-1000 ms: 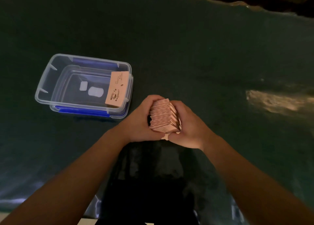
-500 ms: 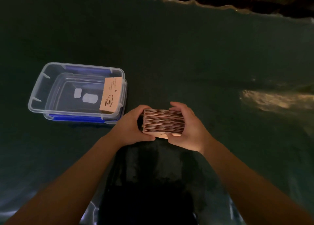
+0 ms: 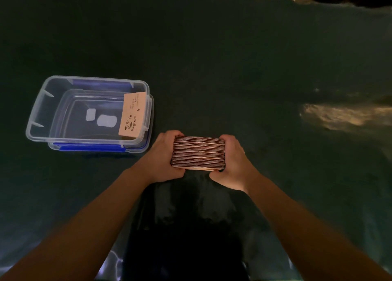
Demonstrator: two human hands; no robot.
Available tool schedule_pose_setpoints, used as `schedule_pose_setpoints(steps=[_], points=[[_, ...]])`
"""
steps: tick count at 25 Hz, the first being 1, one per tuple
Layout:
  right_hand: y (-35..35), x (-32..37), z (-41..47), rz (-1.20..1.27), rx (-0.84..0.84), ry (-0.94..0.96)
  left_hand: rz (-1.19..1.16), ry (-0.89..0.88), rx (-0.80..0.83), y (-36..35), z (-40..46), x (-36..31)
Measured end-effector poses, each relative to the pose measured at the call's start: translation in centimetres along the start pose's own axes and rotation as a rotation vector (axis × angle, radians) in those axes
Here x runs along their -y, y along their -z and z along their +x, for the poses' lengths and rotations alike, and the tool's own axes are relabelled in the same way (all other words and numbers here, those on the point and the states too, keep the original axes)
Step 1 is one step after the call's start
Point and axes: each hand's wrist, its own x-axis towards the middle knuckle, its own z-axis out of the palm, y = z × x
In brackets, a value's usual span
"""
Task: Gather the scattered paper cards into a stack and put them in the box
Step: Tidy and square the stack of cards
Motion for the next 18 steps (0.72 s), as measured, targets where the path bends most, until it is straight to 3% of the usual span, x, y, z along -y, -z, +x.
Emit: schedule_pose_setpoints(steps=[5, 14, 18], points=[[1.3, 0.1, 0.4, 0.091, -0.009, 0.015, -0.008, 0.007, -0.018, 0.6, 0.9, -0.7], [0.1, 0.8, 0.1, -0.042, 0.024, 0.055, 0.026, 0.061, 0.023, -0.3, 0.6, -1.4], [0.3, 1.1, 0.4, -0.227, 0.038, 0.038, 0.146, 0.092, 0.009, -0.4, 1.1, -1.7]])
